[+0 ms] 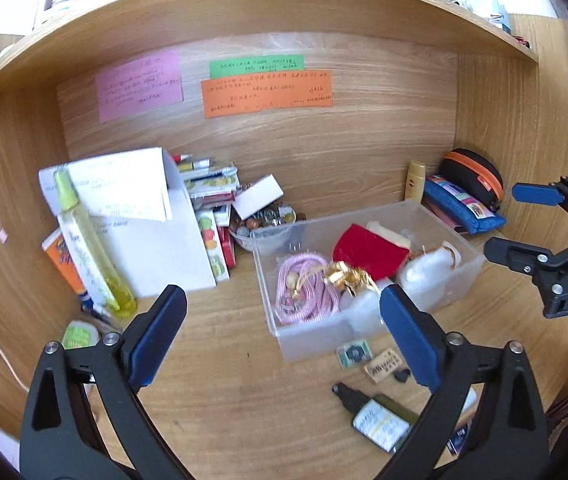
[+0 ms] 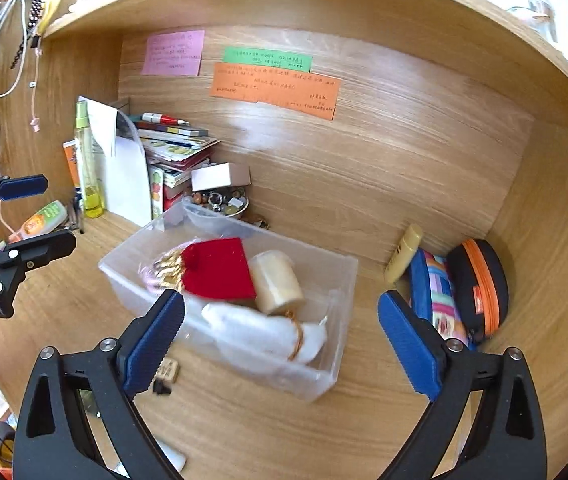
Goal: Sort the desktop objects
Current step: 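Grasp the blue Max card box with the right tool while the left grasps the dark green bottle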
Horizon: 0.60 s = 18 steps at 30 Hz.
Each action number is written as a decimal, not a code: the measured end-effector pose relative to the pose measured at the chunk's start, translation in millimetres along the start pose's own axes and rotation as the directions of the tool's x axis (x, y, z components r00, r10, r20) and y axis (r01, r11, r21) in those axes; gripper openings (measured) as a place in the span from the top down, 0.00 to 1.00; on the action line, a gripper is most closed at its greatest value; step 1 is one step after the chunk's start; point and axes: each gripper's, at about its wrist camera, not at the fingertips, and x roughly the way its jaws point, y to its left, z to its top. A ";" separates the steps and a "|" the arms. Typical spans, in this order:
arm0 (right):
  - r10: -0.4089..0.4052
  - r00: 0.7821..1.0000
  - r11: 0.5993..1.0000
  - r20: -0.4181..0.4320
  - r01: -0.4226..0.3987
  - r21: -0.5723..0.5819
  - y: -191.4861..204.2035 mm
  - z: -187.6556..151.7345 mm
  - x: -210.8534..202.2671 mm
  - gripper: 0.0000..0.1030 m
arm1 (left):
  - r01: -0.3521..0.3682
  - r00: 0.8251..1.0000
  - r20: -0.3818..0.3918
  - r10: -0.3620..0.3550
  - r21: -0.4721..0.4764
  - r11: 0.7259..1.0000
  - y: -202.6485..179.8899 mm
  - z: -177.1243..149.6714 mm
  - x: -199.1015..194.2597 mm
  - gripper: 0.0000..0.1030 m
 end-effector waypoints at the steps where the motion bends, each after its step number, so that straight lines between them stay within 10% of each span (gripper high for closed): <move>1: 0.007 1.000 1.000 0.001 -0.007 0.004 0.5 -3.2 -1.5 0.03 | 0.003 1.000 -0.007 -0.003 -0.006 1.000 0.3 -3.3 -0.8 0.04; 18: 0.037 0.990 0.998 -0.136 -0.030 0.059 34.6 -92.0 -3.9 0.00 | 0.102 0.984 -0.139 -0.108 -0.050 0.994 -29.7 -70.7 4.2 0.04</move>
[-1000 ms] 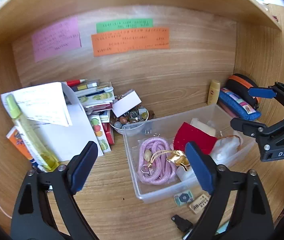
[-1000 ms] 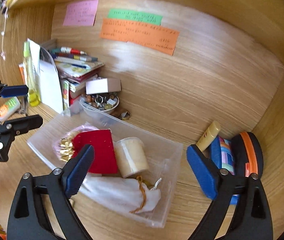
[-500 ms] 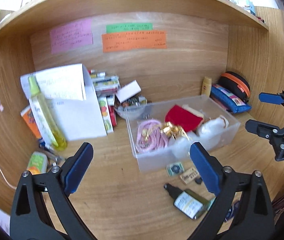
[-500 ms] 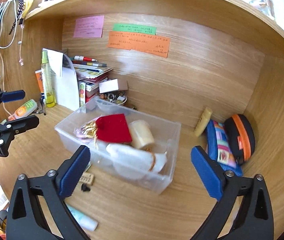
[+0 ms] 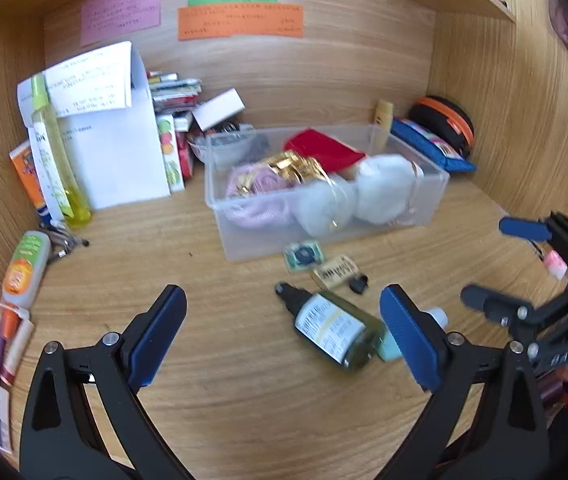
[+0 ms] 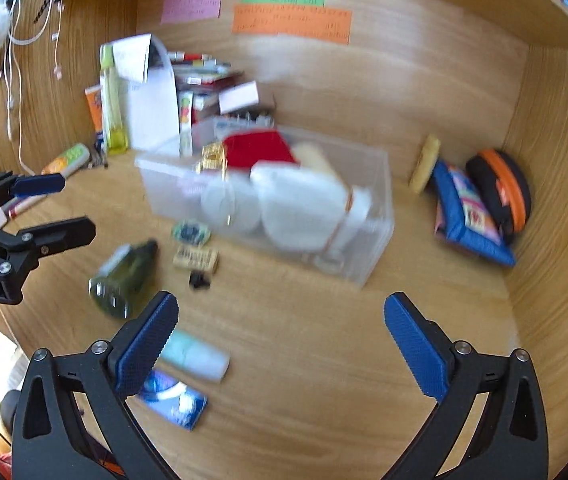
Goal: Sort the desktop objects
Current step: 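Grasp the blue Max card box with the right tool while the left grasps the dark green bottle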
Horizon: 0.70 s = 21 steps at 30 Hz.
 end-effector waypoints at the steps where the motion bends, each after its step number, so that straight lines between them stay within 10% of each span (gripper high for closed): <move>1: 0.002 1.000 1.000 -0.009 -0.002 0.008 1.2 -6.9 0.7 0.00 | -0.001 1.000 -0.003 0.001 -0.002 1.000 -1.8 -2.6 0.3 0.04; 13: 0.053 0.998 0.997 -0.018 -0.052 0.054 43.8 -59.4 -0.3 0.05 | 0.015 1.000 -0.024 -0.016 -0.052 0.999 1.2 -23.4 -2.2 0.04; 17: 0.085 0.995 0.996 -0.044 -0.083 0.042 59.4 -65.0 8.4 0.41 | 0.007 0.999 -0.037 -0.008 -0.051 0.999 1.4 -26.9 0.4 0.04; 21: 0.090 0.996 0.995 -0.030 -0.089 0.036 63.5 -67.3 8.0 0.48 | 0.020 0.999 -0.044 -0.023 -0.052 0.998 -1.4 -26.8 5.6 0.04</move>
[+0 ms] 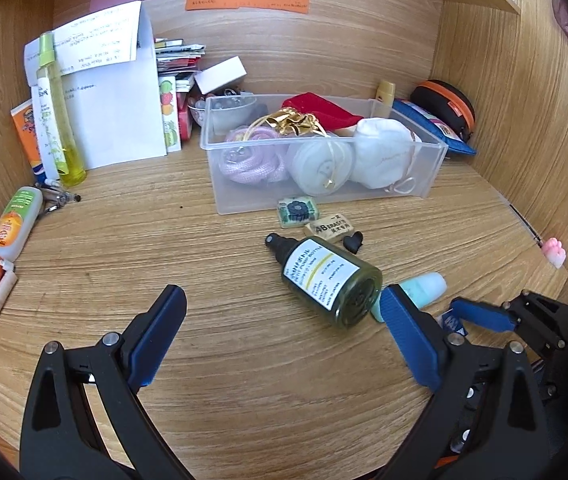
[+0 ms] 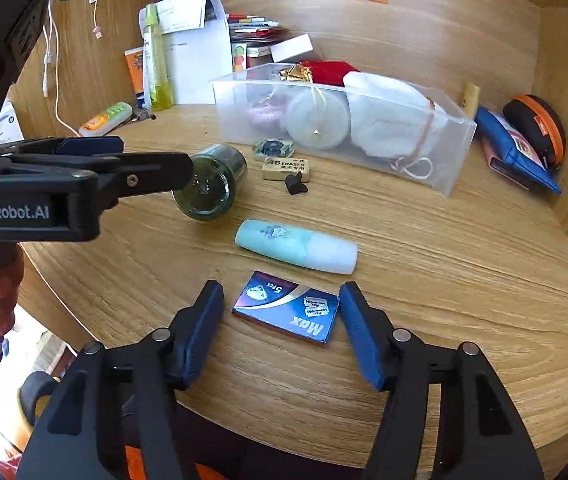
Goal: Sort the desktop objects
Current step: 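Grasp the blue Max card box with the right tool while the left grasps the dark green bottle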
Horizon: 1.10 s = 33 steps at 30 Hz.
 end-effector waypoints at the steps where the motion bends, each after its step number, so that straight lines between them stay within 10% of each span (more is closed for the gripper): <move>1: 0.007 1.000 1.000 0.004 -0.007 -0.003 0.0 -0.9 -0.1 0.51 | 0.004 1.000 -0.004 -0.004 -0.001 1.000 -0.8 0.3 2.1 0.04; 16: 0.020 1.000 0.996 0.006 -0.020 0.087 -41.2 2.4 -8.8 0.52 | 0.051 0.996 -0.074 -0.054 -0.043 0.998 -7.1 7.2 41.2 0.05; 23: -0.008 0.999 0.985 0.038 0.002 0.175 -79.0 7.6 -23.8 0.52 | 0.077 0.992 -0.091 -0.083 -0.067 0.995 -11.3 10.0 50.1 0.39; 33: -0.039 0.997 0.972 0.066 0.022 0.234 -109.9 19.0 -32.6 0.52 | 0.064 0.997 -0.047 -0.066 -0.044 0.997 -22.1 14.1 48.3 0.40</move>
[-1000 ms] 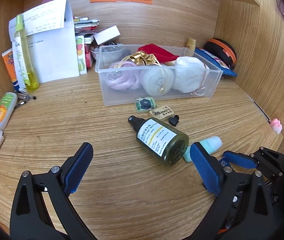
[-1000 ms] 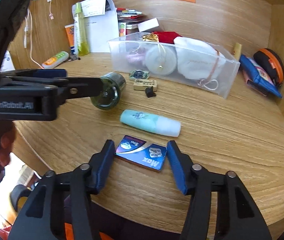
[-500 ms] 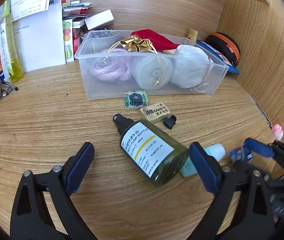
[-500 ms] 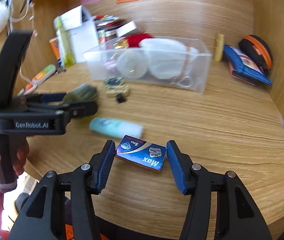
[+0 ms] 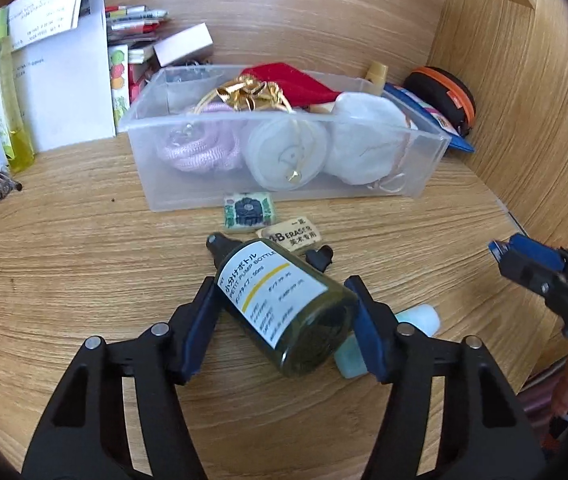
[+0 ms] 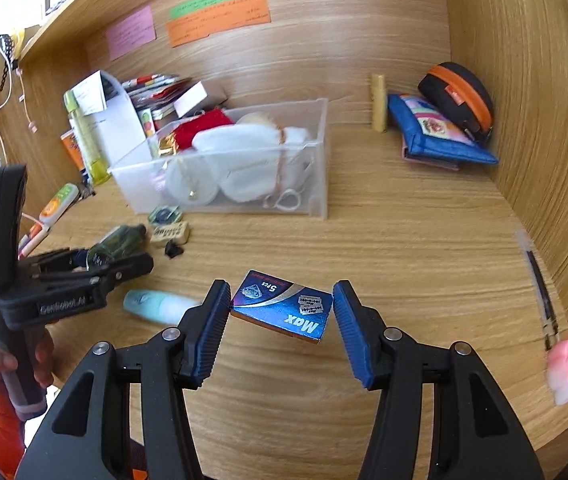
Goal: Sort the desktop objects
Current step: 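Grasp the blue Max card box with the right tool while the left grasps the dark green bottle, then lift the Max box and green bottle and carry both over the bin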
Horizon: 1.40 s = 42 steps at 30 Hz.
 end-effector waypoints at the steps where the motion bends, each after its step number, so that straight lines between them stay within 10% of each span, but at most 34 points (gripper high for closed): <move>1: -0.002 1.000 1.000 0.004 0.002 -0.003 -0.4 3.4 0.1 0.52 | -0.002 1.000 0.006 0.002 -0.001 1.000 -0.3 0.4 -2.3 0.40; 15: 0.022 0.998 0.999 0.067 -0.020 -0.025 3.1 54.0 9.4 0.52 | -0.036 0.994 0.107 0.036 -0.010 0.999 14.9 26.7 -39.9 0.50; 34: 0.063 0.997 0.996 0.045 -0.060 -0.065 15.2 66.0 28.7 0.52 | -0.051 0.996 -0.077 0.053 0.026 0.998 23.6 28.8 24.0 0.60; 42: 0.070 0.996 0.994 0.059 -0.065 -0.085 16.3 71.8 25.4 0.52 | -0.023 0.999 -0.033 0.023 -0.011 1.000 27.1 23.7 9.8 0.60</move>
